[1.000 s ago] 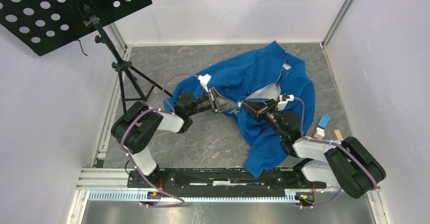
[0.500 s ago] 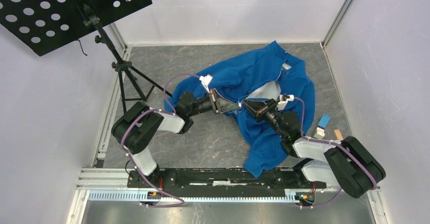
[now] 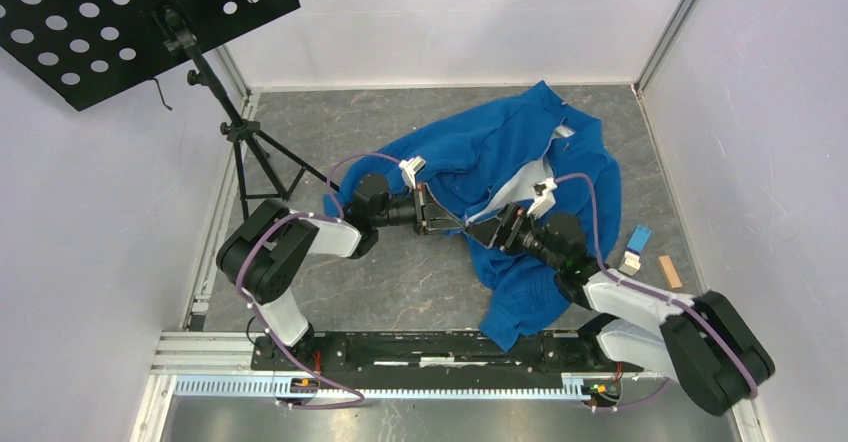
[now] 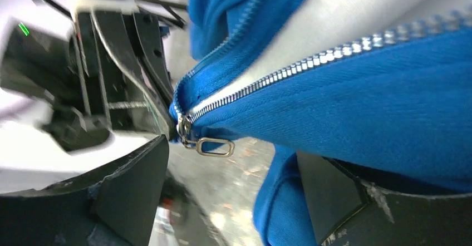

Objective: Zip up the jacket

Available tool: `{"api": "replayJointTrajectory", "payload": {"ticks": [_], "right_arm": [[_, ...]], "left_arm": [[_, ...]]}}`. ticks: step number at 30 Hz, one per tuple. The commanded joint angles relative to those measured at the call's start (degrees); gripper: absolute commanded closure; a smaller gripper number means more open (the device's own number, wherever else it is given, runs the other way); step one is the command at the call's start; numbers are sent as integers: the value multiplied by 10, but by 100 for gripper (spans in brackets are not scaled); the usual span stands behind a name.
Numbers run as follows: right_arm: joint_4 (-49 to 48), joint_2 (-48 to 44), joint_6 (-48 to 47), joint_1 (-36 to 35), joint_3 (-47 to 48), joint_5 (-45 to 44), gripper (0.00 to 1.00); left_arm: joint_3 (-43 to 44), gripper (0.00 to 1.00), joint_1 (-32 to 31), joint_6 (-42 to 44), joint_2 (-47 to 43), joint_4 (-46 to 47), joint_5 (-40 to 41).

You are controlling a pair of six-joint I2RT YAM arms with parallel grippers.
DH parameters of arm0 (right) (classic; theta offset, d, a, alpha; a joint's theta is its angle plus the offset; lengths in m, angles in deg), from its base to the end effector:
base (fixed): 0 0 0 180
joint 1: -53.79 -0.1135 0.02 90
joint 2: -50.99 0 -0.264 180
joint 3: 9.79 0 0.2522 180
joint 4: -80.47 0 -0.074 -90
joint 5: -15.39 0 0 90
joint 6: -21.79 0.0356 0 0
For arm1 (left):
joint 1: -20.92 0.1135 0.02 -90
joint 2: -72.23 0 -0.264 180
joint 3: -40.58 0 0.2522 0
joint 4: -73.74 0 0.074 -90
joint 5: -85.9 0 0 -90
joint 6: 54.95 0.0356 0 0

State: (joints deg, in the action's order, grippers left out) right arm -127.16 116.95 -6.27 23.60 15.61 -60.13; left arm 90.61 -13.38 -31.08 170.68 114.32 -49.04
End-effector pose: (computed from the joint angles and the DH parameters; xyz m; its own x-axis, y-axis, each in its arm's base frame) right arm 0.1768 0.1132 0.1663 -0.7065 0.5775 -0.4091 -0.1574 0.4353 0.8864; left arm 0.2539 -0.2036 0.1724 -0.9390 -0.1430 -0.3128 0.2923 0.1473 -0.9449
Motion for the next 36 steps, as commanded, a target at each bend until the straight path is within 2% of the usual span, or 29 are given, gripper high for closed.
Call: {"api": "replayJointTrajectory", "payload": {"ticks": [1,3,7,10,12,14,18,20,24,27,32,34,36], "right_arm": [[237,-85,-328,3,72,39,7],[316,-123,-431,2,105,51,5],[449,-166,-550,2,169,125,2],[500,-172,-591,0,210,155,2],[504,-182,-613,-4,224,136,2],[472,-199,-641,-10,224,106,2],[310,-257,-718,-31,133,101,2],[273,-276,-821,-51,102,161,2],[248,-286,-978,-116,71,153,2],[228,-281,-1080,-155,52,125,9],[135,-241,-1171,-198,3,60,20],[103,-215,-1207,-214,-12,18,20],[17,-203,-1227,-234,-46,-38,16]], "left_arm": [[24,98,13,-23,-19,-27,-82],[30,98,18,-26,-22,-47,-99],[39,98,21,-22,-28,-79,-122],[43,98,22,-26,-31,-82,-141],[42,98,24,-28,-36,-83,-151],[41,98,26,-27,-42,-84,-160],[40,98,28,-25,-47,-84,-180],[37,98,30,-26,-50,-80,-189],[33,98,36,-29,-50,-76,-211],[29,98,38,-45,-44,-54,-221],[17,98,45,-111,-26,35,-227],[15,98,48,-139,-16,74,-229],[13,98,53,-163,-8,108,-230]]}}
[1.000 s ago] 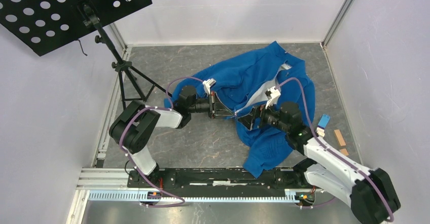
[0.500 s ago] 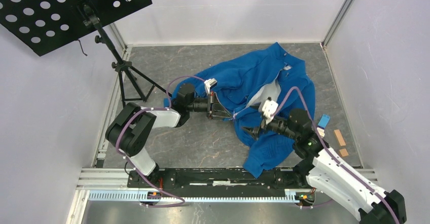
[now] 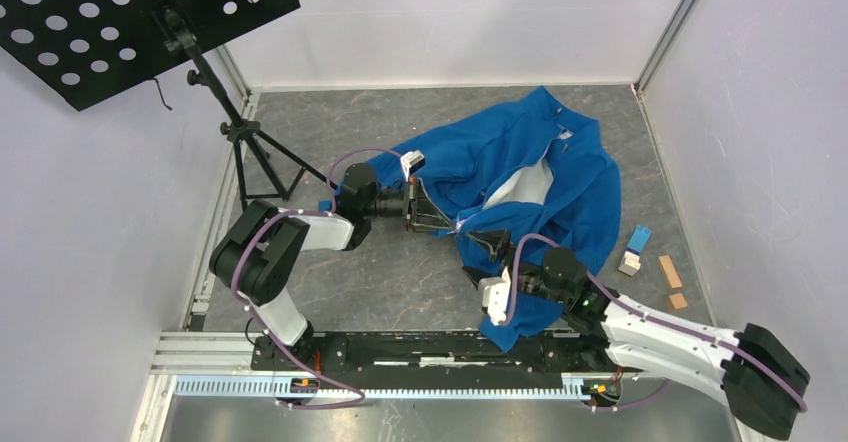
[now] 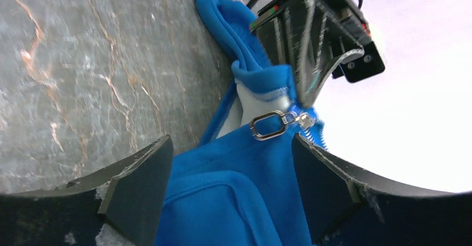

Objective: Zip up the jacket

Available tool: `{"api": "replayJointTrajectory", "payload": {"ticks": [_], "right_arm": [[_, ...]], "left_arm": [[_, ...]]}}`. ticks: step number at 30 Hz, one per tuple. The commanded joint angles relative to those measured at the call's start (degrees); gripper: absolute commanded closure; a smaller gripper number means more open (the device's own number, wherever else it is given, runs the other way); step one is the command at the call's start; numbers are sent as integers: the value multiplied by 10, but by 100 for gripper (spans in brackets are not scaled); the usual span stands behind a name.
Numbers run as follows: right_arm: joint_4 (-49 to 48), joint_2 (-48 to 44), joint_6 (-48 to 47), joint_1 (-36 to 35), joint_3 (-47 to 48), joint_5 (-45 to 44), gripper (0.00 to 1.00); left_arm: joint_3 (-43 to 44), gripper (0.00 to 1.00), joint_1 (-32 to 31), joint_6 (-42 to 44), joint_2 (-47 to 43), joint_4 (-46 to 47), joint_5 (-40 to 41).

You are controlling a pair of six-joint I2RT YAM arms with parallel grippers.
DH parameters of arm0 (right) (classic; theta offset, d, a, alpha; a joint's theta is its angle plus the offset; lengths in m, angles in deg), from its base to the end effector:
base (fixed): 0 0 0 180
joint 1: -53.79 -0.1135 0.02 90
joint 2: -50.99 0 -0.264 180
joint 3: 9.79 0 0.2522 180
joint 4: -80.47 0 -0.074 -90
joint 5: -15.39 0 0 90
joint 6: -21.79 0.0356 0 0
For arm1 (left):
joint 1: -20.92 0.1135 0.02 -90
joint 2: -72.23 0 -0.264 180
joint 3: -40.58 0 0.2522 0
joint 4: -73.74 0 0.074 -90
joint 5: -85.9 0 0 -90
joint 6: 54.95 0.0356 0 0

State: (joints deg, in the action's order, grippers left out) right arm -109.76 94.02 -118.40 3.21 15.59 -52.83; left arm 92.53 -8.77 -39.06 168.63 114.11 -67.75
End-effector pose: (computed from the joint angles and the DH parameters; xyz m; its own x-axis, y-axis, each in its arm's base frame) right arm 0.1000 0.1424 0.2034 0.6780 -0.2985 -0.6717 -0.6719 0.1189 -0.7311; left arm 0.2614 -0.1857 0.1929 -0.9752 0.0646 -0.2118 0.2133 0.0183 -0.9768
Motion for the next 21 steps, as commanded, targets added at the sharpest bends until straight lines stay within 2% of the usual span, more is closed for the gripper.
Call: {"api": "replayJointTrajectory", "payload": {"ticks": [1,4,12,18,21], "right_arm": [[-209,31,-114,-36,-64,-125,15],[-314,59,-126,-39,-91,-148,15],[-455,131,-126,-45,-101,-133,20],[-477,178,-129,-46,-83,-107,22],[-535,207,-122,-46,-92,-127,22]], "left_arm": [[-8,98,8,-89,15,120,-42],[-9,98,9,-93,20,126,-42],[-14,98,9,-121,37,165,-39],[-17,98,9,-150,43,206,-40],[-19,98,10,-153,43,211,-38]]}}
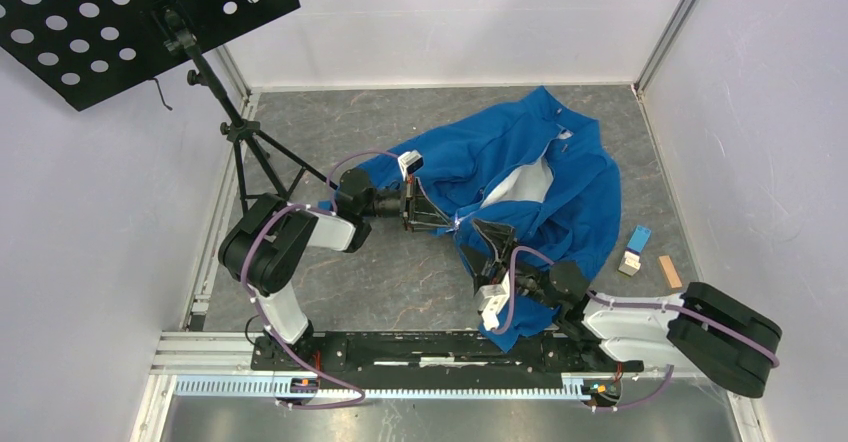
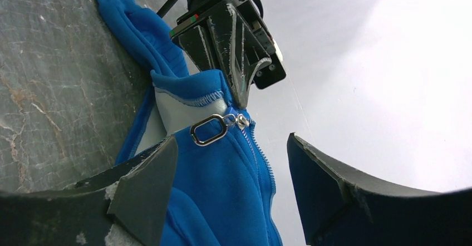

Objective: Zip up the jacket

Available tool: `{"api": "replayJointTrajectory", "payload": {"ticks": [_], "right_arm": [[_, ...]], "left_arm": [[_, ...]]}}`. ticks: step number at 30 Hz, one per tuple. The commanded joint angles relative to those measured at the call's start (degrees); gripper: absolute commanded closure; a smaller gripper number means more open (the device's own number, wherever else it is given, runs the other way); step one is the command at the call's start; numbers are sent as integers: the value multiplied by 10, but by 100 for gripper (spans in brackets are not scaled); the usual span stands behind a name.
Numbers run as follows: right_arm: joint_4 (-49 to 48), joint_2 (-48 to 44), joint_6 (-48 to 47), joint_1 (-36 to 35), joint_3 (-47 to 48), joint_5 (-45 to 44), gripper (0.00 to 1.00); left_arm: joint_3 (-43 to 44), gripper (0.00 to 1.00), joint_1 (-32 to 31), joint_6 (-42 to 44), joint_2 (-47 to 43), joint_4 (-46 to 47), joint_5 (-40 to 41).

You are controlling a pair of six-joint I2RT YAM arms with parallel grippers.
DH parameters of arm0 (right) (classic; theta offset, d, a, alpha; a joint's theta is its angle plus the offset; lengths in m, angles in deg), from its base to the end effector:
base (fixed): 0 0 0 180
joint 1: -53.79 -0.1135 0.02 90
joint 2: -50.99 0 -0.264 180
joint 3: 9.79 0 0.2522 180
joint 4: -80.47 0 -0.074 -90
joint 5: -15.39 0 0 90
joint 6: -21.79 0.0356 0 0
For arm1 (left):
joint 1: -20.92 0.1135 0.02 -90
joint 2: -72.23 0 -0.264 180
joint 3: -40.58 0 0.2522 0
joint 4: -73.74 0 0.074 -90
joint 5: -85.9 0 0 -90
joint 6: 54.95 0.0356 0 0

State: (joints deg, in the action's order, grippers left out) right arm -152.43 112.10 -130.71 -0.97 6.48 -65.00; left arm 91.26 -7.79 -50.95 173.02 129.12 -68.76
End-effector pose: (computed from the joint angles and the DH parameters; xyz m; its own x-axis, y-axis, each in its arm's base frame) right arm 0.0986 0.1499 0.1821 0.8362 -0.3320 -0.4364 -0.3441 0.3019 -0.8891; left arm 0.2652 -0.1820 0.1875 -0.9869 0.0537 -0.1523 0.1498 -0.0480 -0.9876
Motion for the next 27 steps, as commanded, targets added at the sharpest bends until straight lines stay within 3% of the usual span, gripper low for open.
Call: {"api": "replayJointTrajectory", "payload": {"ticks": [1,4,10,19,27], "right_arm": [[-146,38,10,-4,-8,-12,22],[-191,61,20,-4,-10,-20,25],[-158,74,8,-4,6,-1,30],[-147,84,5,-5,13,14,27],[-196,108,13,-11,20,-10,25]], "left_arm": [[-8,98,0,-34,1,61,-27],[-9,98,0,-37,5,65,-26],[-9,98,0,-45,6,77,-26],[-8,98,0,-70,16,110,-26],[-9,98,0,-70,16,111,-26]]}}
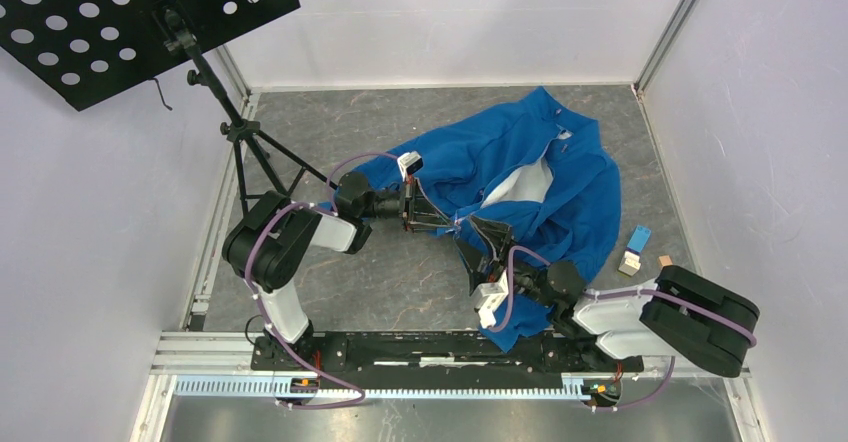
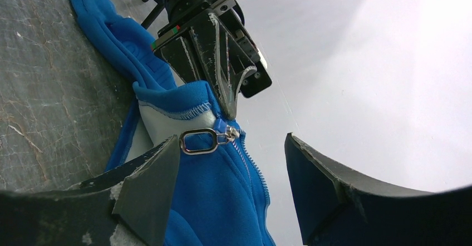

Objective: Zip up the jacket

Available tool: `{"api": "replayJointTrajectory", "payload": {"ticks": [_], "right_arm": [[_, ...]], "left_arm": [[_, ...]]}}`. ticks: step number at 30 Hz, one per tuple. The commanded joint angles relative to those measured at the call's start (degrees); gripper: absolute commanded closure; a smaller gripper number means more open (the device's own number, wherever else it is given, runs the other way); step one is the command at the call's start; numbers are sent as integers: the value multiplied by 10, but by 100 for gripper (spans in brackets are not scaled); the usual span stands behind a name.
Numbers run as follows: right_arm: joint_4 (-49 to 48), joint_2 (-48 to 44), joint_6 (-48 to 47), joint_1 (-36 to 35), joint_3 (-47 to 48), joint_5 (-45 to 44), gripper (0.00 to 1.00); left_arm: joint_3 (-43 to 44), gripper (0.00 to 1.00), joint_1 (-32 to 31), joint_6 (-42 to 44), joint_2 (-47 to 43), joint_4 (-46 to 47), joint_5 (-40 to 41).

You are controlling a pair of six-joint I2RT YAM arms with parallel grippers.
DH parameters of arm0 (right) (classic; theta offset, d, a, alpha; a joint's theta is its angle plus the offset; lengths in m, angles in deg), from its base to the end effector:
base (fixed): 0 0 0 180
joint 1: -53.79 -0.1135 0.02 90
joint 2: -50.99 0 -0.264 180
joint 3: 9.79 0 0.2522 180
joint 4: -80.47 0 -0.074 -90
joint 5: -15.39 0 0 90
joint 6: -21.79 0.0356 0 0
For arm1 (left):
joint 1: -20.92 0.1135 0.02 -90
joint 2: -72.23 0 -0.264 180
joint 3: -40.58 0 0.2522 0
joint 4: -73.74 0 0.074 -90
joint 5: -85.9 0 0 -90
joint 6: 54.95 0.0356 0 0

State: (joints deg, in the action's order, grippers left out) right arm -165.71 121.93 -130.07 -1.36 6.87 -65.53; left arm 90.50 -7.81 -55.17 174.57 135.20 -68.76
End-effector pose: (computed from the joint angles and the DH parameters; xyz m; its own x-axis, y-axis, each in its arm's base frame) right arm 0.1027 0.1574 0.1808 0.8480 -0.3060 -0.4328 -0.3199 0.3556 -0.8782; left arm 0.2637 -0.1812 0.1856 -0.9889 0.0540 -0.1382 0.1340 -0.0753 -0.9881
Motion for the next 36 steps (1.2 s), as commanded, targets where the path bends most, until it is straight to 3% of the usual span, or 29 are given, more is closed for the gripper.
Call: {"api": "replayJointTrajectory", "payload": {"ticks": [1,12,36], "right_arm": [[-68,15,5,-8,17,-9,25],[-102,40,-2,-19,19,-30,25],[-93,6,-23,-20,-14,-74,43]], "left_arm": [[-1,98,0,-28,1,50,-26],[-1,98,0,-29,2,52,-27],[-2,98,0,-28,3,52,-26]]}}
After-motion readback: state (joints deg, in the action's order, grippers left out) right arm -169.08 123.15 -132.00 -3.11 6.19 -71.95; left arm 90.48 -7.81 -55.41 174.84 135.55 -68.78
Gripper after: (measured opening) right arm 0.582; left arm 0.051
